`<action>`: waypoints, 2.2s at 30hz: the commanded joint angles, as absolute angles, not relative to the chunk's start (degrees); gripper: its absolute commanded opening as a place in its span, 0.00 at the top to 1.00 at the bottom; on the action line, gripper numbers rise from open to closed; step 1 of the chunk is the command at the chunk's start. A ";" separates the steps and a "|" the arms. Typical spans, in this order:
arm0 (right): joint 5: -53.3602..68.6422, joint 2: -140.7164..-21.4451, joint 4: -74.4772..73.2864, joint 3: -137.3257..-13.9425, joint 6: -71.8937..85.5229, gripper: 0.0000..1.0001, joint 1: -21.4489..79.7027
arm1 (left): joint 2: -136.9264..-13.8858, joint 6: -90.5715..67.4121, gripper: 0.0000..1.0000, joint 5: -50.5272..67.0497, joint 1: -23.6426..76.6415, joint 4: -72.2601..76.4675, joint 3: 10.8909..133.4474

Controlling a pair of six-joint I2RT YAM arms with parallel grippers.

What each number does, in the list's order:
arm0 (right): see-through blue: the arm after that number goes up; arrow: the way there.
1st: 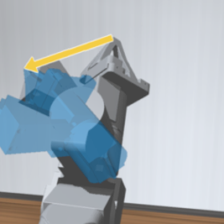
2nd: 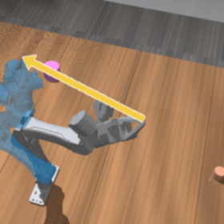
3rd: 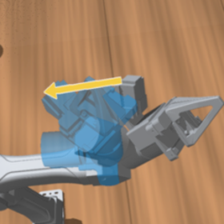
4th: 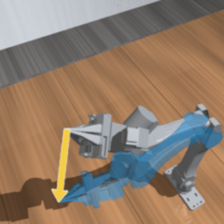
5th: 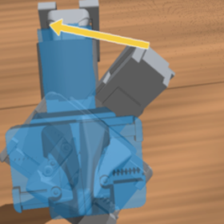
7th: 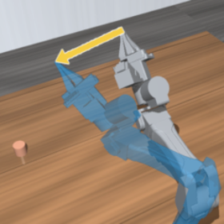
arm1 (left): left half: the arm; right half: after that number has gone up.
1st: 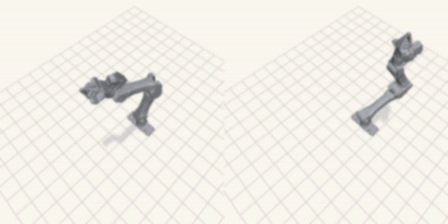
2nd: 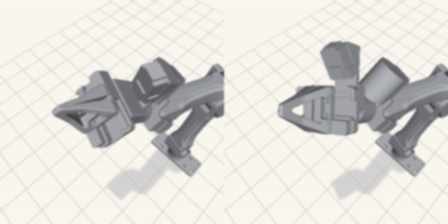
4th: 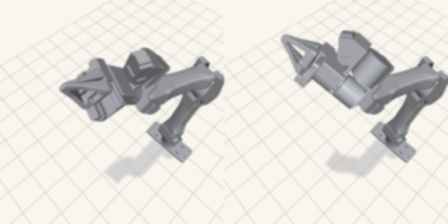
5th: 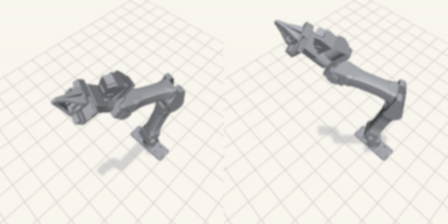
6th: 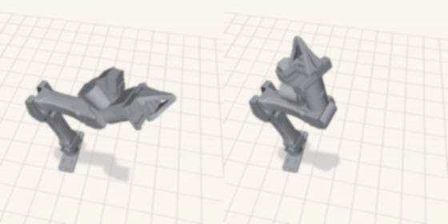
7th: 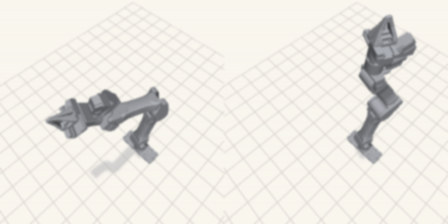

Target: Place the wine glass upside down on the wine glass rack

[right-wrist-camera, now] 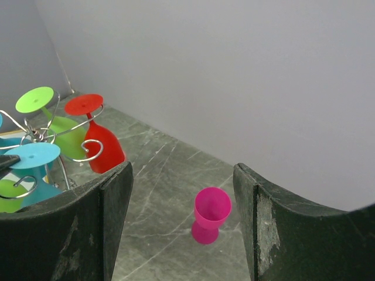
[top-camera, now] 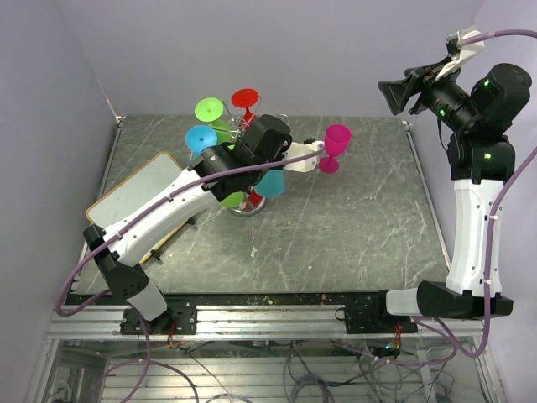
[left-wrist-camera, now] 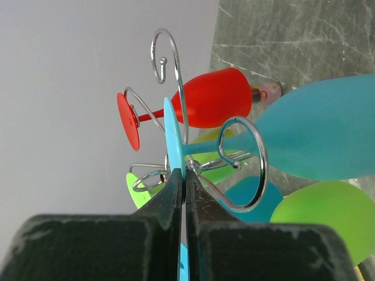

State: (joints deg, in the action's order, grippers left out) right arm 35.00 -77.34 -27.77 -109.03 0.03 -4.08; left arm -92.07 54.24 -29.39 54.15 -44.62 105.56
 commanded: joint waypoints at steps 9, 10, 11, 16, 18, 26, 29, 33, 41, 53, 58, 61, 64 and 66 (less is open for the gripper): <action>36.12 -76.47 -25.74 -107.86 1.12 0.31 -5.14 | -87.51 56.24 0.93 -29.23 53.88 -47.14 104.63; 36.24 -76.51 -25.68 -107.80 1.18 0.31 -5.22 | -87.29 56.18 0.93 -28.88 53.92 -47.17 104.67; 36.36 -76.53 -25.57 -107.76 1.27 0.31 -5.31 | -87.11 56.31 0.93 -28.53 53.93 -47.30 104.74; 36.90 -76.56 -25.22 -107.49 1.75 0.31 -5.64 | -86.62 56.20 0.93 -26.96 53.94 -48.43 105.29; 36.99 -76.56 -25.15 -107.49 1.80 0.31 -5.80 | -86.42 56.23 0.93 -26.37 54.00 -48.79 105.44; 37.24 -76.73 -24.85 -106.97 1.40 0.31 -6.12 | -85.87 55.95 0.93 -24.69 54.01 -50.04 106.41; 36.52 -76.97 -24.95 -106.84 0.30 0.31 -6.07 | -85.85 55.56 0.93 -23.69 54.04 -50.48 106.88; 34.21 -77.08 -25.13 -106.16 -1.53 0.30 -6.20 | -85.83 55.11 0.93 -22.06 54.20 -50.99 107.75; 28.45 -77.25 -24.77 -101.73 -8.30 0.28 -6.20 | -86.03 54.11 0.93 -18.44 54.66 -52.65 110.04; 21.27 -78.55 -25.96 -95.05 -15.42 0.04 -6.12 | -87.37 52.55 0.93 -15.64 55.24 -51.57 110.85; 18.99 -78.52 -26.32 -93.56 -16.87 0.00 -6.12 | -88.63 51.95 0.93 -16.44 55.70 -50.11 110.74; 18.43 -78.08 -26.26 -92.81 -17.37 0.00 -6.07 | -89.43 51.94 0.93 -17.00 56.00 -49.44 110.74; 18.36 -77.71 -26.22 -92.25 -17.79 0.00 -6.09 | -89.93 52.09 0.93 -17.67 56.27 -48.90 110.37; 18.34 -77.71 -26.39 -92.19 -17.96 0.00 -6.07 | -90.22 52.35 0.92 -18.15 56.33 -48.67 110.14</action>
State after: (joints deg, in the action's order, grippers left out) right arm 19.55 -78.63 -26.70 -92.82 -16.64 -5.85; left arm -89.76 52.88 -16.88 55.79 -51.68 109.23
